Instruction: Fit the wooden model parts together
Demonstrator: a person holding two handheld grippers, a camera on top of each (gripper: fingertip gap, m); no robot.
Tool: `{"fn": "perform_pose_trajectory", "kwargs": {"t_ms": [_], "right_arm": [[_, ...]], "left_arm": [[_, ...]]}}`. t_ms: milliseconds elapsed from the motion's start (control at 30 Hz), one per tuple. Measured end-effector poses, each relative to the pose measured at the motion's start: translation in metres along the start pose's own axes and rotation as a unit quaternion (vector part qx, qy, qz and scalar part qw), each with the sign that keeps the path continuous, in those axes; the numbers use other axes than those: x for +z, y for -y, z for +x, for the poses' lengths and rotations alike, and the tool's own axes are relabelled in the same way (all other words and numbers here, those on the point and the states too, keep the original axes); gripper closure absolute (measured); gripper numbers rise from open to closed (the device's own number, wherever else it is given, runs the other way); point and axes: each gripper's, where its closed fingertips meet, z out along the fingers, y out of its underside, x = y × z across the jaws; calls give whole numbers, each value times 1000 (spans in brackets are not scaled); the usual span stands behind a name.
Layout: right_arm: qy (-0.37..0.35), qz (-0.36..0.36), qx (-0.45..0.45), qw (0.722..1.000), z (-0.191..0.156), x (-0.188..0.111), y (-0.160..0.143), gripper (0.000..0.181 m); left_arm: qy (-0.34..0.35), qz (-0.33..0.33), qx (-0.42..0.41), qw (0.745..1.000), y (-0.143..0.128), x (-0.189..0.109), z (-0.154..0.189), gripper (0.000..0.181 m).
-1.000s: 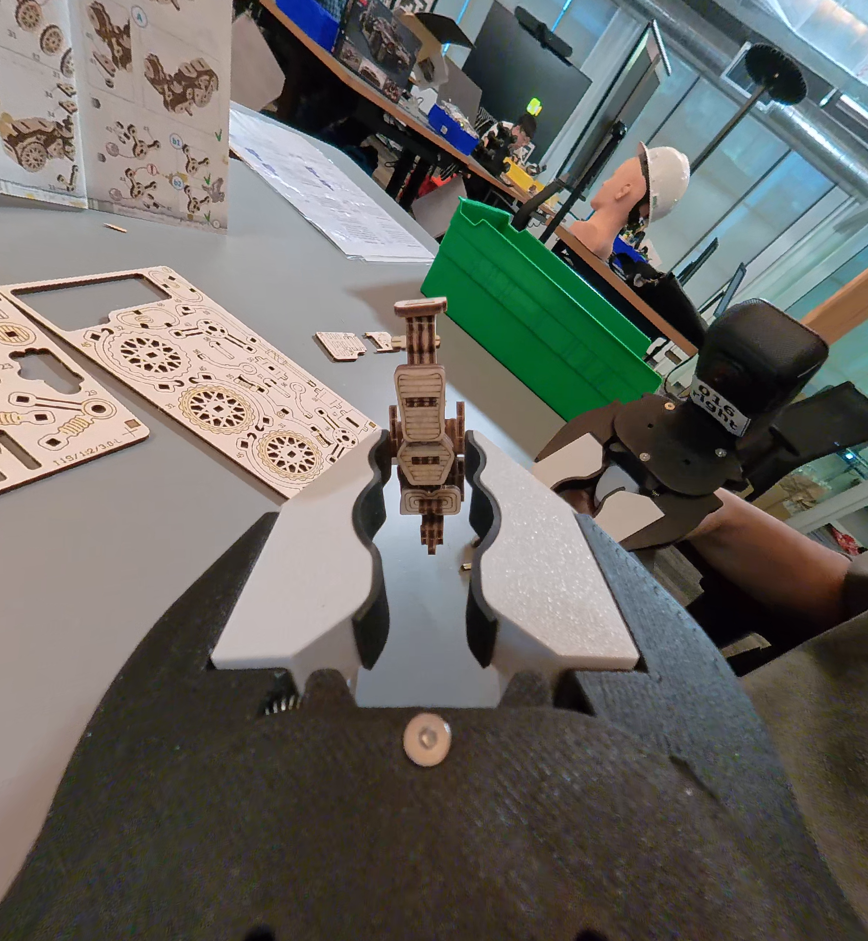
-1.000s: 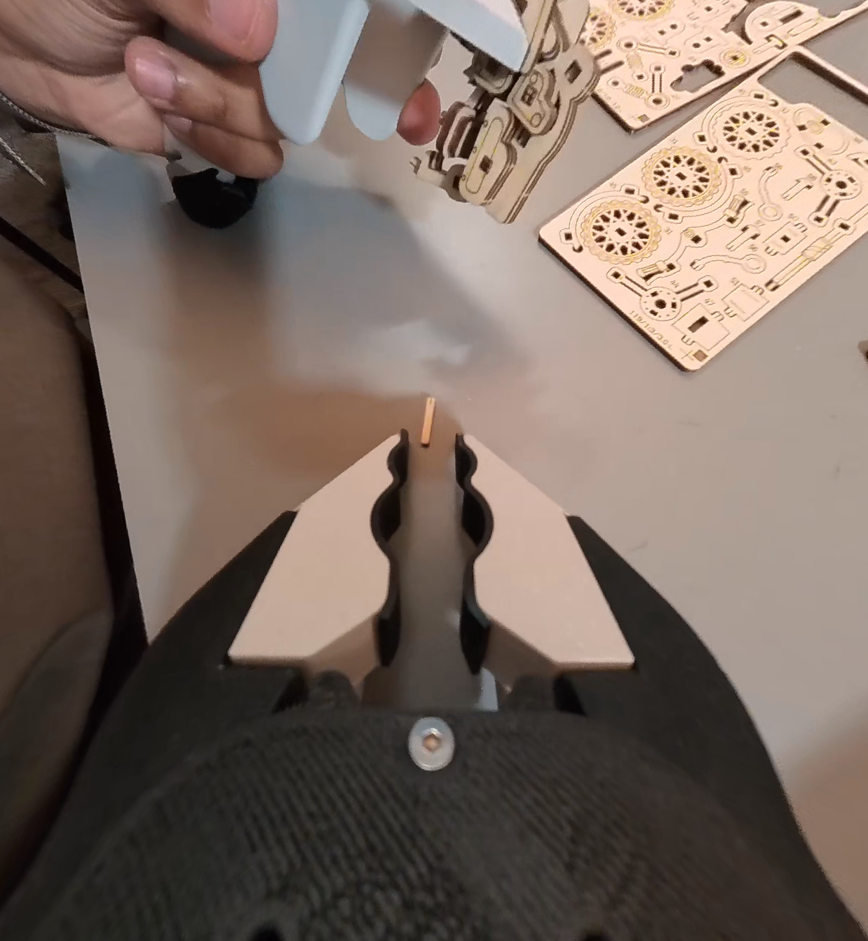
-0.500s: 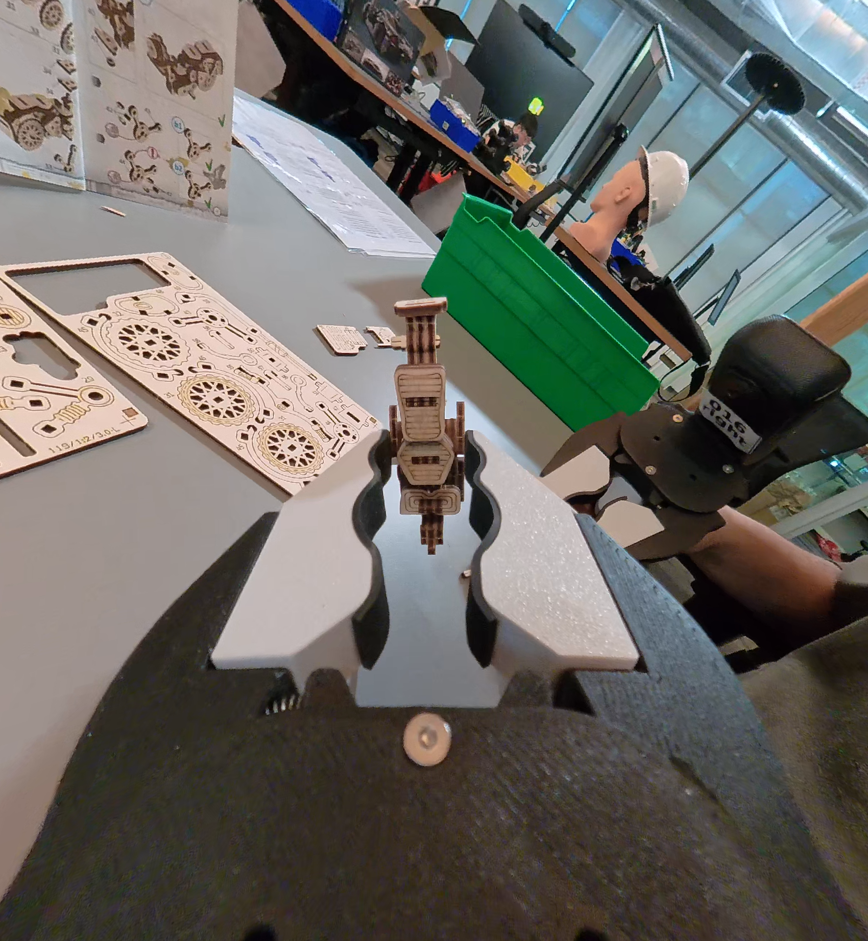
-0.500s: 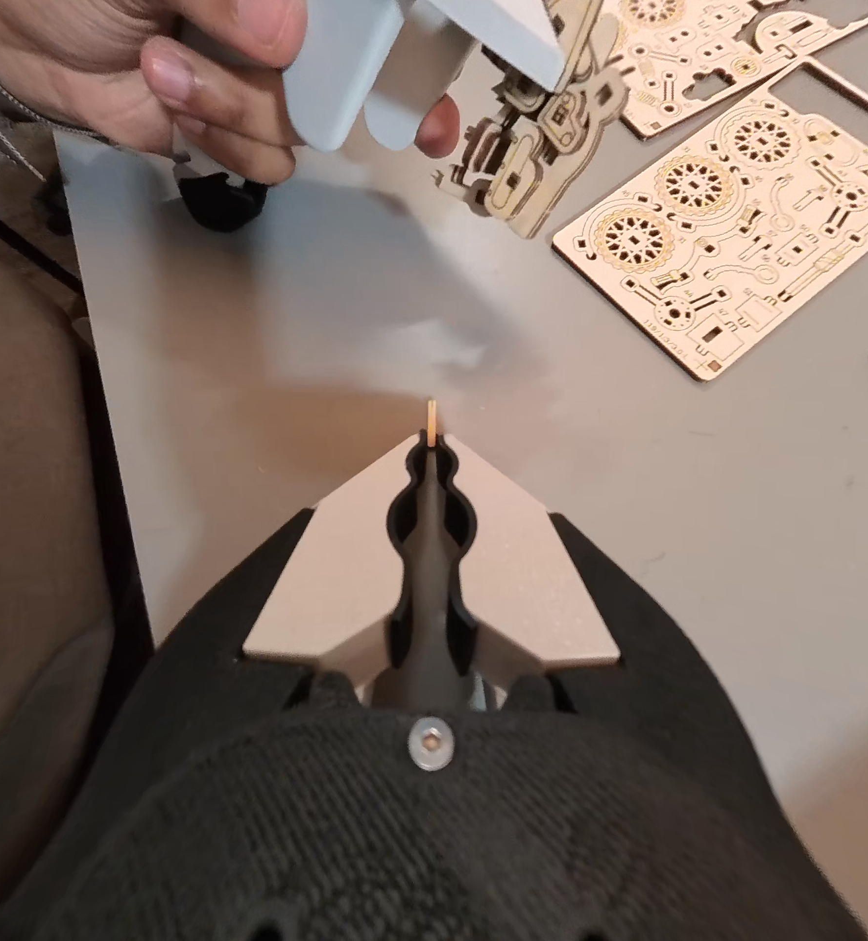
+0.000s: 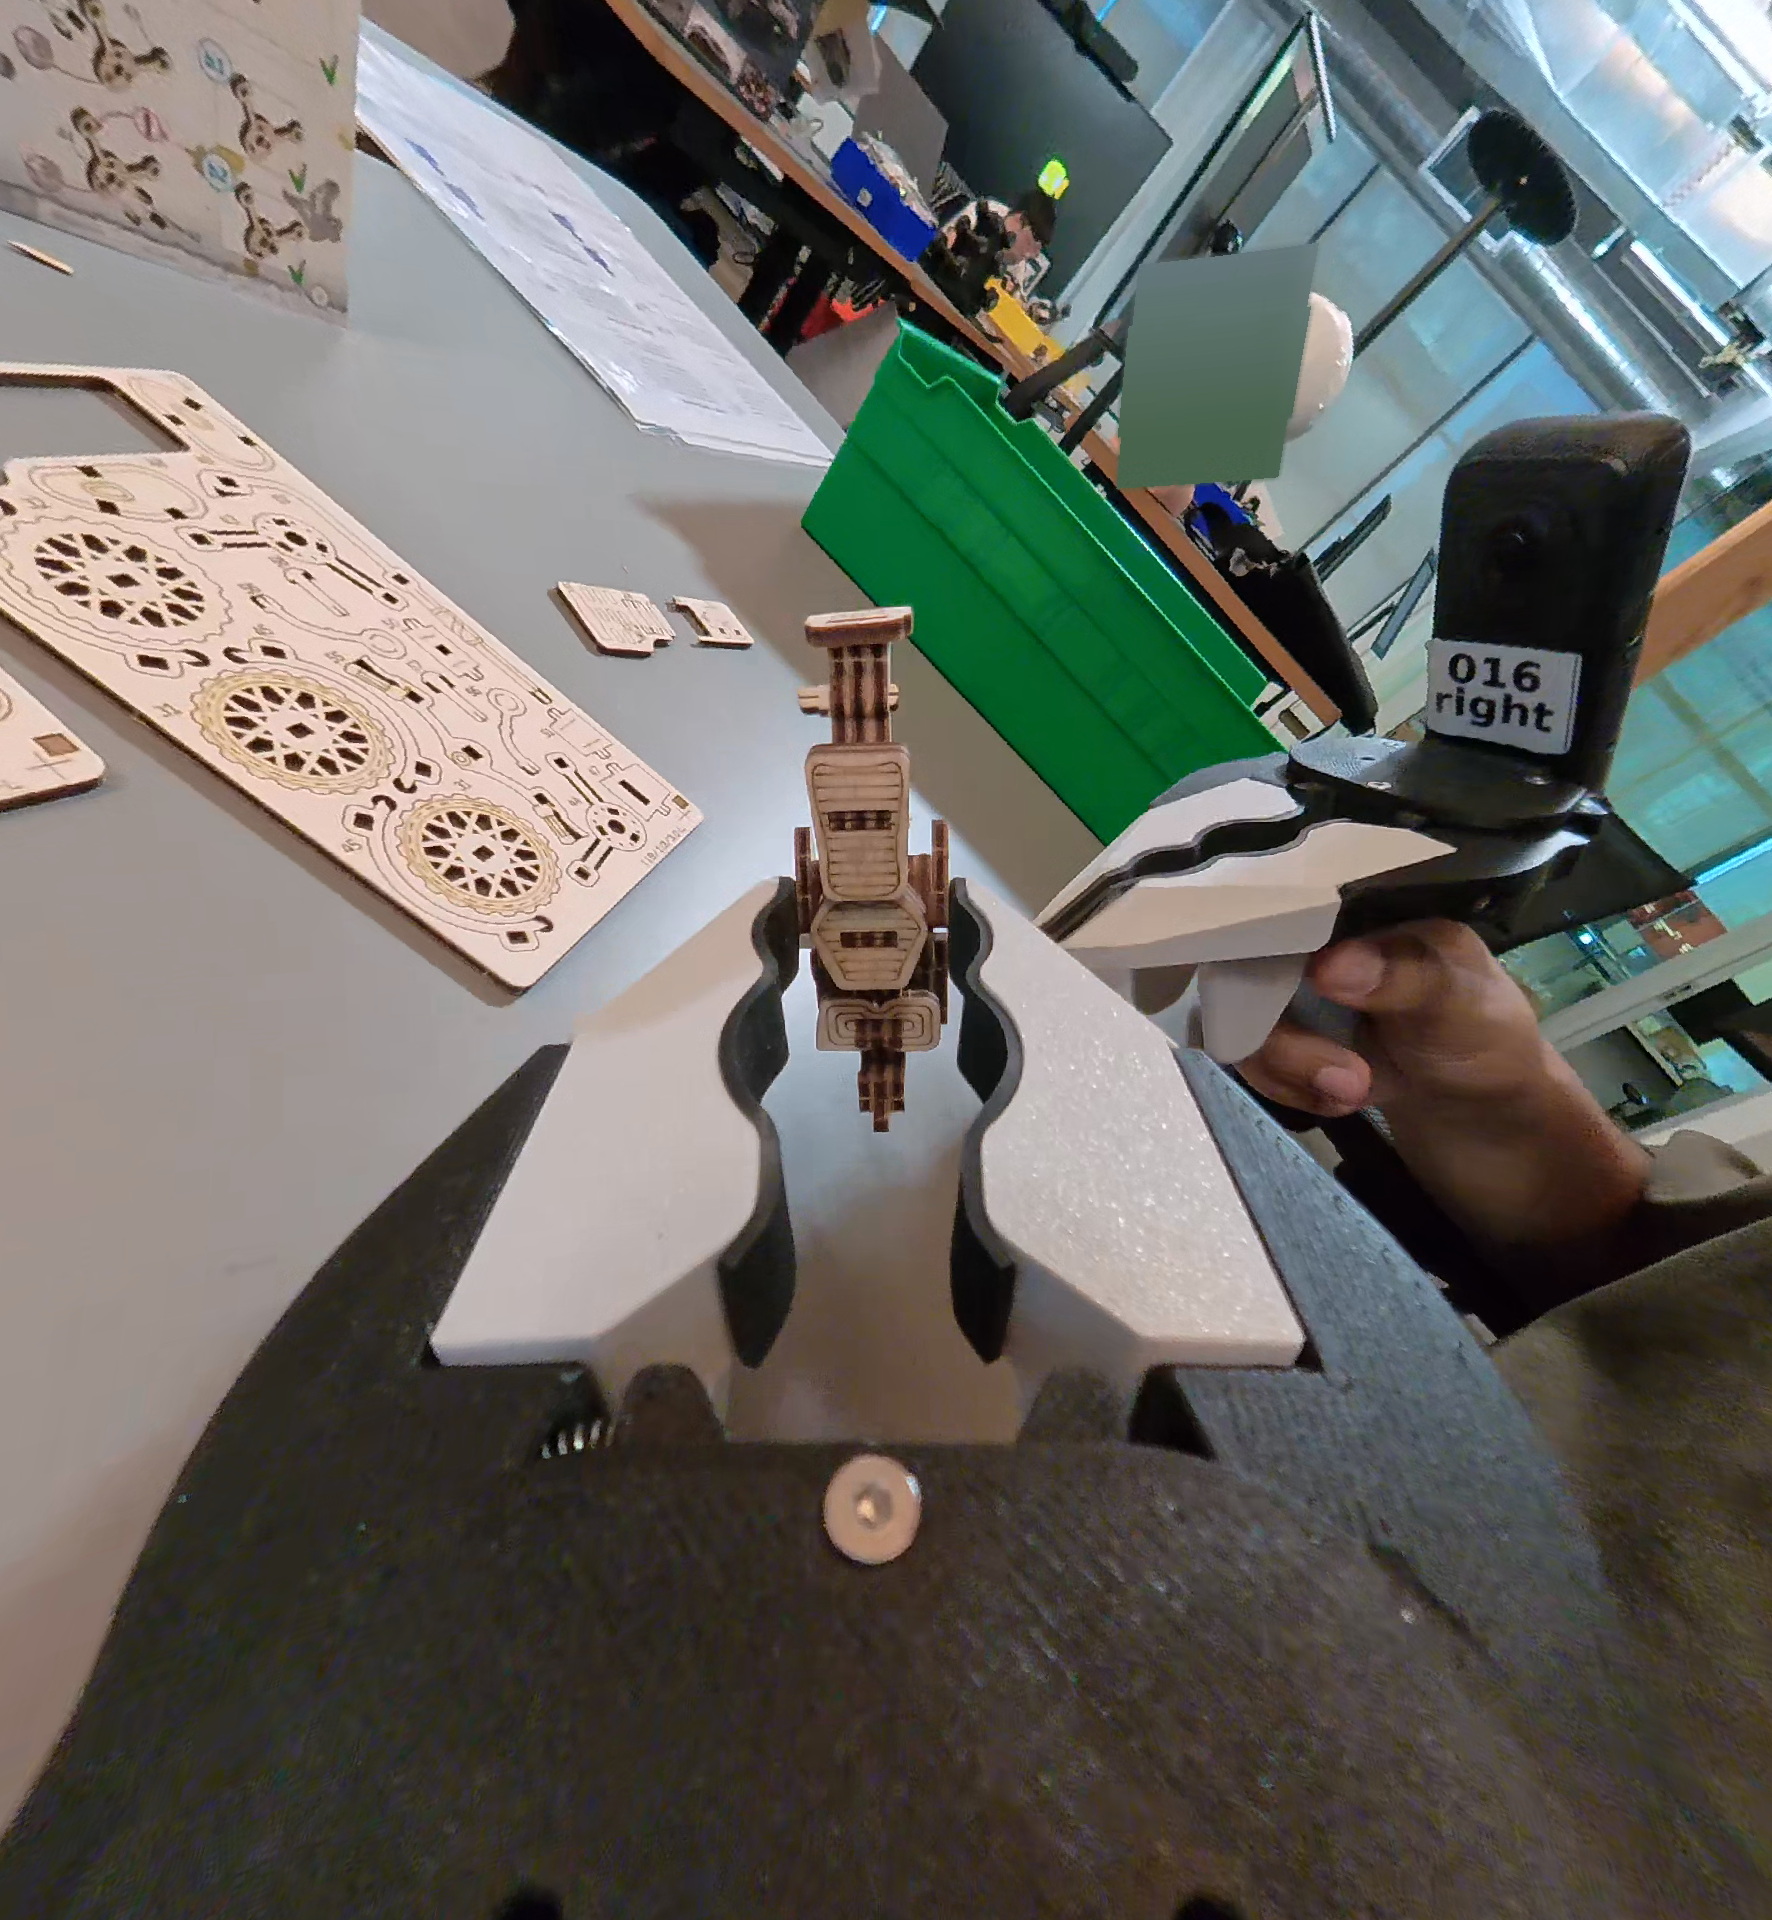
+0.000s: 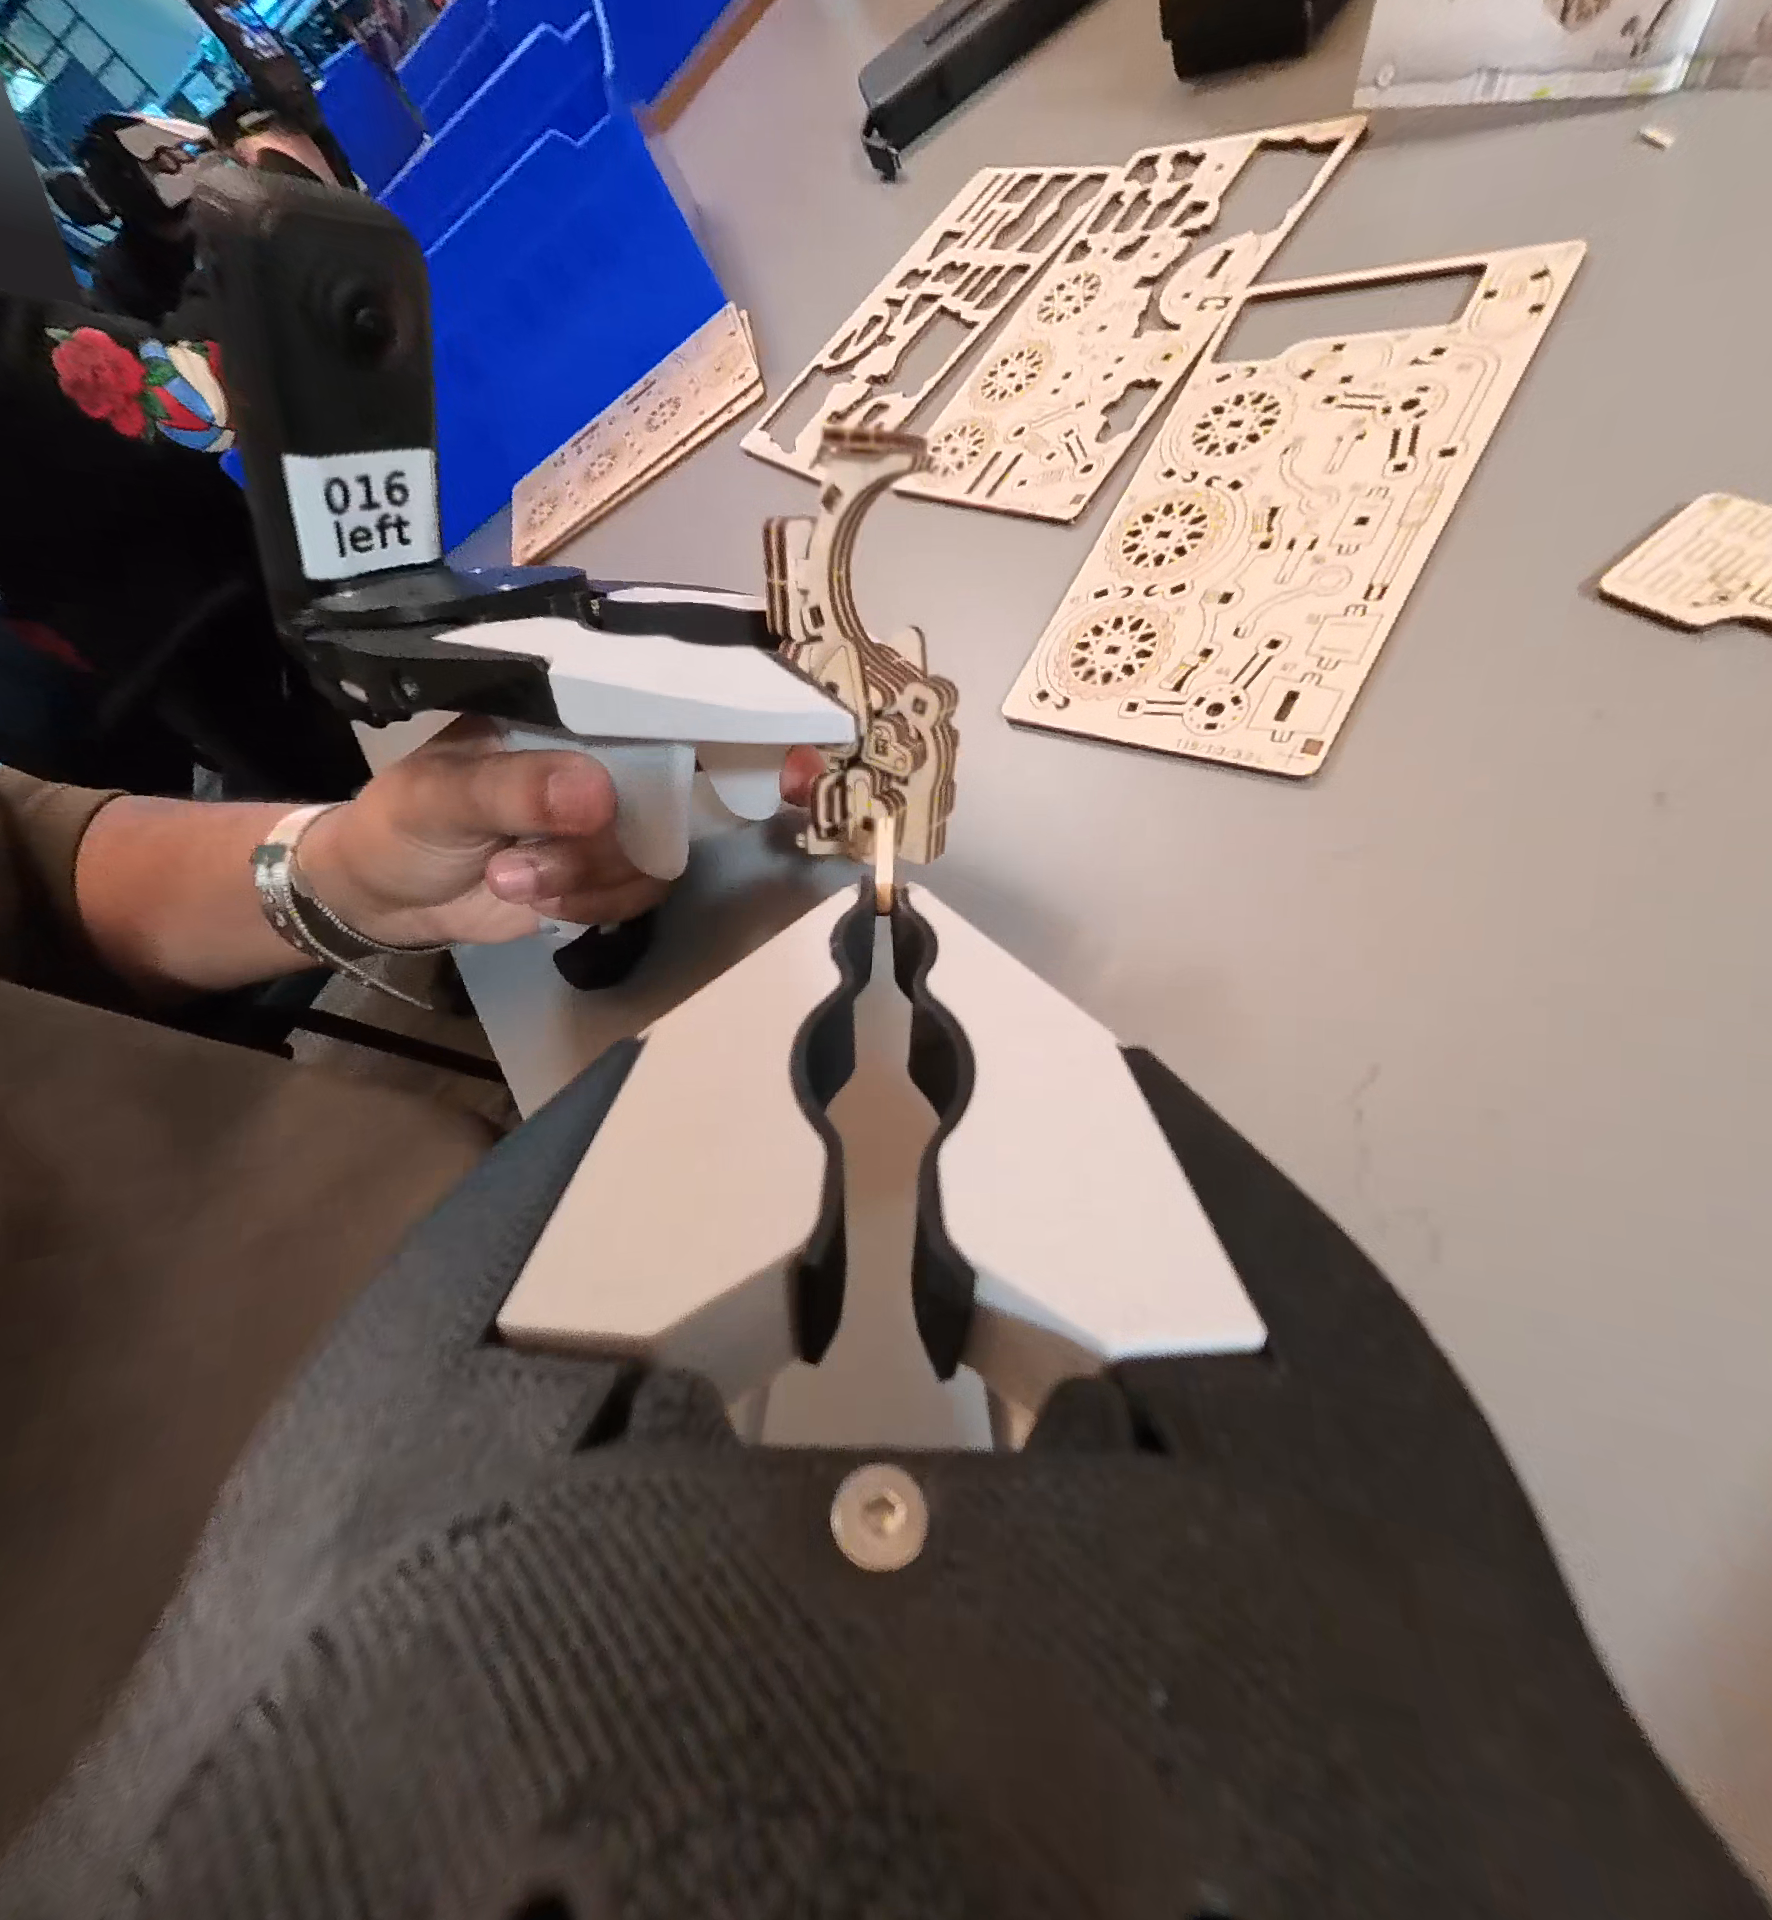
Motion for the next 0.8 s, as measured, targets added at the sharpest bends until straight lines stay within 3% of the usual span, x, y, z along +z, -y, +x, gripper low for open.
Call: {"fn": "perform_pose_trajectory", "kwargs": {"t_ms": [167, 367, 800], "right_arm": [[-21, -18, 20, 999, 2, 2, -3, 180], [-15, -39, 52, 998, 7, 2, -8, 180], [9, -55, 81, 995, 5, 3, -13, 181]], "left_arm": [[16, 2, 7, 1000, -1, 2, 0, 156], [22, -16, -84, 996, -11, 6, -10, 155], [18, -21, -8, 1000, -13, 9, 5, 155]]}}
